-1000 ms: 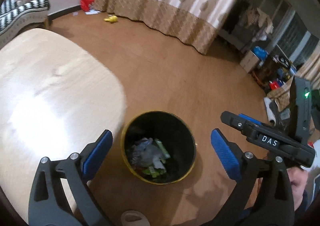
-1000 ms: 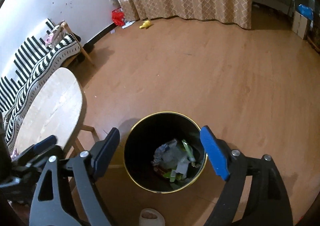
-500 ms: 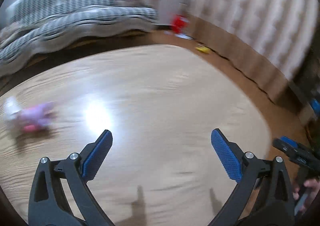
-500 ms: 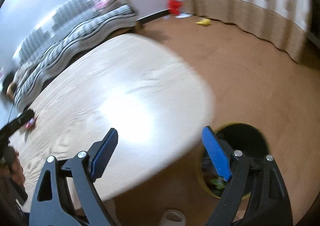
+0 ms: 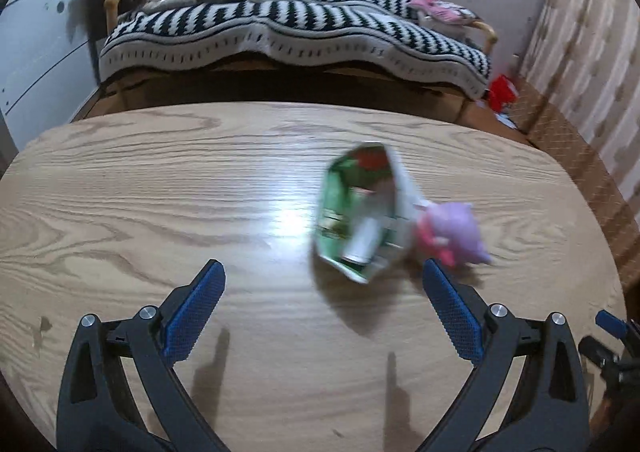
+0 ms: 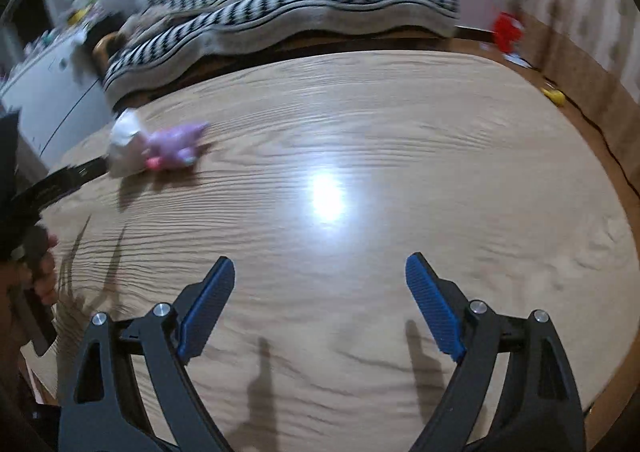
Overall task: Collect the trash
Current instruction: 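Grasp the green snack bag with left tool while right tool grasps pink-purple toy, then carry snack bag and toy over the bin and open both tools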
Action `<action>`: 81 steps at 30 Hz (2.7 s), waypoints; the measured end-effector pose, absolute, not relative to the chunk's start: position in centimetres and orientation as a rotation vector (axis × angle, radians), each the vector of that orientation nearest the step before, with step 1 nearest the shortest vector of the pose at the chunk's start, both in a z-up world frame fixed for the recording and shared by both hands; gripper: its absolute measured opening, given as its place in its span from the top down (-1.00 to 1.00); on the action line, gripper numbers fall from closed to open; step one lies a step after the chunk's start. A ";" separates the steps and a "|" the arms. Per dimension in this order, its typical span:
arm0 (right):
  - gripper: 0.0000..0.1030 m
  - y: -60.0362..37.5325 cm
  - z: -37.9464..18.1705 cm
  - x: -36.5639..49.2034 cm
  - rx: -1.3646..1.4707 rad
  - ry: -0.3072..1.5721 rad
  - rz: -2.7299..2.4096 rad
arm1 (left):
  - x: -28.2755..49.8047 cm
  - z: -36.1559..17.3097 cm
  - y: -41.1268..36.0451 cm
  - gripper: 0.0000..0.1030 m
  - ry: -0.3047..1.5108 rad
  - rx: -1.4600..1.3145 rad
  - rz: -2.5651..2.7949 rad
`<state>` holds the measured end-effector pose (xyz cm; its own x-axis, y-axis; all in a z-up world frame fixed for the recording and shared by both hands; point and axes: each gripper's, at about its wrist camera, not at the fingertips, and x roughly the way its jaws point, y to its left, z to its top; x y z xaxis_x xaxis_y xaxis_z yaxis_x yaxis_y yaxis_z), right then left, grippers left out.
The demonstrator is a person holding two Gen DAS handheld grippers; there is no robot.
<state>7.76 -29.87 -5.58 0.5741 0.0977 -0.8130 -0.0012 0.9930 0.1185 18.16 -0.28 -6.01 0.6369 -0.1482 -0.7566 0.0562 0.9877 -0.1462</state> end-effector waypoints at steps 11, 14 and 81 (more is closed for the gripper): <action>-0.64 -23.4 -7.5 12.3 0.049 1.004 0.156 | 23.2 -8.2 -1.6 -0.86 0.913 -0.130 -0.191; -0.64 -23.1 -7.9 13.2 0.050 1.010 0.162 | 24.3 -8.2 -2.1 -0.86 0.909 -0.129 -0.197; -0.16 -66.6 -3.6 -19.9 0.400 0.835 -0.524 | -5.1 -4.3 -45.5 -0.43 0.811 0.290 -0.979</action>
